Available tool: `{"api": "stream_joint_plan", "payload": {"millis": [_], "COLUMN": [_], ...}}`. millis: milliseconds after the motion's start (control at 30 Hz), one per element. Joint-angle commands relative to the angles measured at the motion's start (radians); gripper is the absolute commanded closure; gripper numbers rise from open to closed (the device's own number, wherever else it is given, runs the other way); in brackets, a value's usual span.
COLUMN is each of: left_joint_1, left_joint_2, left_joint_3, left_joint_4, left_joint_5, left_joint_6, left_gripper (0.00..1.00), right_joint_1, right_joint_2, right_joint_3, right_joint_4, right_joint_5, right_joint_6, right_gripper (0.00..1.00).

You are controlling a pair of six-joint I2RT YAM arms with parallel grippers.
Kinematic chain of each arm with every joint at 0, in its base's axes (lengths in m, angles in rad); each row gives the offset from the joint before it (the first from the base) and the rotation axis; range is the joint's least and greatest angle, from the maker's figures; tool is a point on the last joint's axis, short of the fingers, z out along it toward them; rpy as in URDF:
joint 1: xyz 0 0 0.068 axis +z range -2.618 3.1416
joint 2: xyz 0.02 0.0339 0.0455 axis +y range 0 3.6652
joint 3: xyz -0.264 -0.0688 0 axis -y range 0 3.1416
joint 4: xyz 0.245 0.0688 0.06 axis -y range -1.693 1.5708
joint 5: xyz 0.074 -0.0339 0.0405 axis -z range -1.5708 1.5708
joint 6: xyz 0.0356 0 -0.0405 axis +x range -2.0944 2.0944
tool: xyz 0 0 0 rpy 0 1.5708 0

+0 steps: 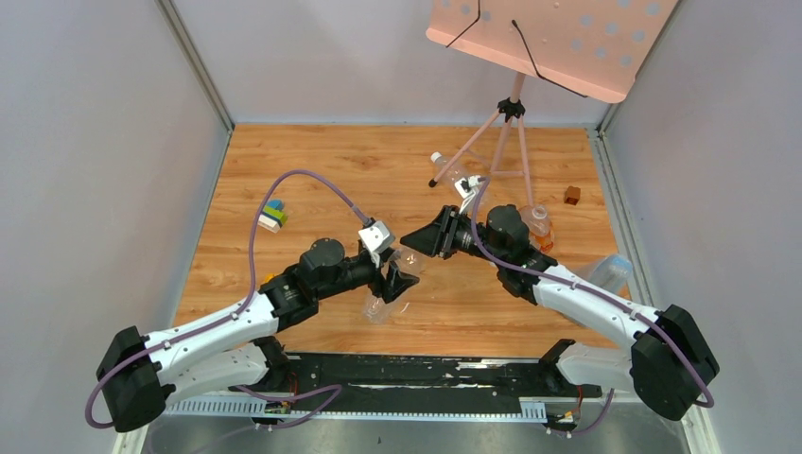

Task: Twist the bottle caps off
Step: Unscrew the bottle cap from the plastic bottle.

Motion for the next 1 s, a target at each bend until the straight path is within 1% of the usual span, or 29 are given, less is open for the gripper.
{"api": "stream_joint_plan", "payload": {"millis": [0,67,133,167,233,267,300,333,367,433,467,500,567,600,633,667,767,833,900,967], "left_joint_1": [0.000,0.000,-0.001,-0.001,0.000,0.000,-0.001,0.000,0.000,-0.001,-0.001,-0.001,-0.001,0.000,0.000,0.000,0.000,-0.001,-0.001,-0.001], "left_joint_2": [-0.004,-0.003,-0.002,-0.001,0.003,0.006,0.008,0.012,0.013,0.014,0.014,0.014,0.012,0.009,0.007,0.003,-0.004,-0.001,0.003,0.009], "left_joint_3": [0.002,0.004,0.006,0.007,0.008,0.009,0.010,0.011,0.012,0.013,0.013,0.014,0.012,0.011,0.008,0.007,0.009,0.024,0.047,0.067], "left_joint_4": [-0.002,-0.015,-0.017,-0.018,-0.017,-0.018,-0.024,-0.030,-0.033,-0.043,-0.051,-0.057,-0.074,-0.084,-0.087,-0.098,-0.130,-0.175,-0.240,-0.310], "left_joint_5": [-0.027,-0.032,-0.039,-0.043,-0.048,-0.052,-0.055,-0.061,-0.064,-0.070,-0.072,-0.073,-0.072,-0.059,-0.049,-0.033,0.020,0.064,0.101,0.112], "left_joint_6": [0.000,0.006,0.009,0.009,0.009,0.009,0.009,0.009,0.011,0.022,0.031,0.038,0.064,0.097,0.115,0.147,0.241,0.306,0.363,0.401], "left_gripper": [0.25,0.29,0.36,0.41,0.47,0.48,0.52,0.54,0.57,0.64,0.68,0.70,0.74,0.79,0.80,0.83,0.86,0.89,0.90,0.90], "right_joint_1": [0.009,0.014,0.017,0.018,0.019,0.019,0.019,0.019,0.019,0.018,0.017,0.014,0.000,-0.013,-0.028,-0.059,-0.136,-0.183,-0.216,-0.225], "right_joint_2": [-0.026,-0.028,-0.028,-0.028,-0.029,-0.029,-0.030,-0.030,-0.030,-0.037,-0.044,-0.053,-0.068,-0.077,-0.087,-0.098,-0.125,-0.123,-0.109,-0.098], "right_joint_3": [0.005,0.011,0.012,0.012,0.012,0.013,0.016,0.020,0.026,0.042,0.049,0.063,0.085,0.098,0.109,0.115,0.109,0.114,0.133,0.143], "right_joint_4": [0.077,0.071,0.066,0.066,0.065,0.061,0.055,0.046,0.028,-0.026,-0.053,-0.090,-0.174,-0.216,-0.255,-0.283,-0.324,-0.384,-0.459,-0.499], "right_joint_5": [0.002,0.002,0.001,-0.001,-0.007,-0.012,-0.016,-0.018,-0.020,-0.013,-0.005,0.003,0.004,0.000,-0.006,-0.031,-0.133,-0.194,-0.279,-0.385], "right_joint_6": [-0.005,-0.018,-0.026,-0.032,-0.036,-0.038,-0.042,-0.051,-0.059,-0.081,-0.092,-0.103,-0.126,-0.136,-0.138,-0.141,-0.116,-0.103,-0.139,-0.182], "right_gripper": [0.85,0.85,0.85,0.85,0.84,0.84,0.82,0.78,0.71,0.53,0.46,0.41,0.31,0.28,0.27,0.26,0.28,0.33,0.39,0.41]}}
